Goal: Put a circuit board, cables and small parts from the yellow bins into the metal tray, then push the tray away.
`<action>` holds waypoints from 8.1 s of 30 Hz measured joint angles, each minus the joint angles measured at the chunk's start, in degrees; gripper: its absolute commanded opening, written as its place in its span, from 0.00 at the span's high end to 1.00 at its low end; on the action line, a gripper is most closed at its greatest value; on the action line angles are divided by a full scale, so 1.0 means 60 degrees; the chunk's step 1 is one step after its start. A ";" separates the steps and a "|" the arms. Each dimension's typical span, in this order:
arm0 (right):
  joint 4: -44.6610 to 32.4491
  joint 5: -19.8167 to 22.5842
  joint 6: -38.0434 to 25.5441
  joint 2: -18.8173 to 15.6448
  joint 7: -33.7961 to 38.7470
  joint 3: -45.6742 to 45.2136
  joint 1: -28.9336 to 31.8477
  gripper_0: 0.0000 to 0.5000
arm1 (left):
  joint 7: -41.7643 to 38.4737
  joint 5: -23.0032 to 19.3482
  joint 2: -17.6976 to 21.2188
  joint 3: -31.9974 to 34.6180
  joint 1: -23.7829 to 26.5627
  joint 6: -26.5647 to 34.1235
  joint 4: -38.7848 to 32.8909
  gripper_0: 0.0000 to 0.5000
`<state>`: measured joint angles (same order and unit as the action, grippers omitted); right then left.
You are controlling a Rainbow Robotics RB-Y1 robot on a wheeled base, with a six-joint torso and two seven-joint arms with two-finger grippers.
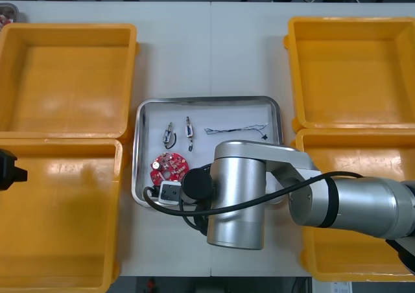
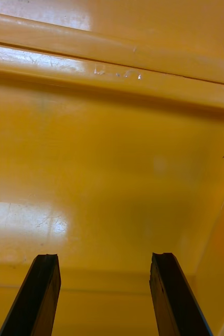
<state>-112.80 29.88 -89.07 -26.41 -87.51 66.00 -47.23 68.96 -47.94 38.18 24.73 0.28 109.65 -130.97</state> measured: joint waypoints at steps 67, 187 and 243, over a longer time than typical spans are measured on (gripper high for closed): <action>0.0423 -0.0717 0.0284 0.0089 -0.0044 0.0839 -0.1288 1.00 | 0.0000 0.0001 0.0000 0.0000 -0.0001 0.0000 0.0000 0.00; 0.0077 -0.1025 -0.2604 0.0716 -0.2169 -0.4753 -0.0135 0.00 | 0.0000 0.0007 0.0003 0.0000 -0.0003 0.0000 -0.0002 0.00; -0.3196 0.0667 -0.3458 -0.0516 0.0134 -1.3582 0.5871 0.00 | 0.0000 0.0010 0.0004 0.0000 -0.0014 0.0000 -0.0004 0.00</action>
<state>-131.97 33.88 -109.82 -29.51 -86.70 -15.49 -12.01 68.96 -47.88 38.20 24.73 0.19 109.65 -130.99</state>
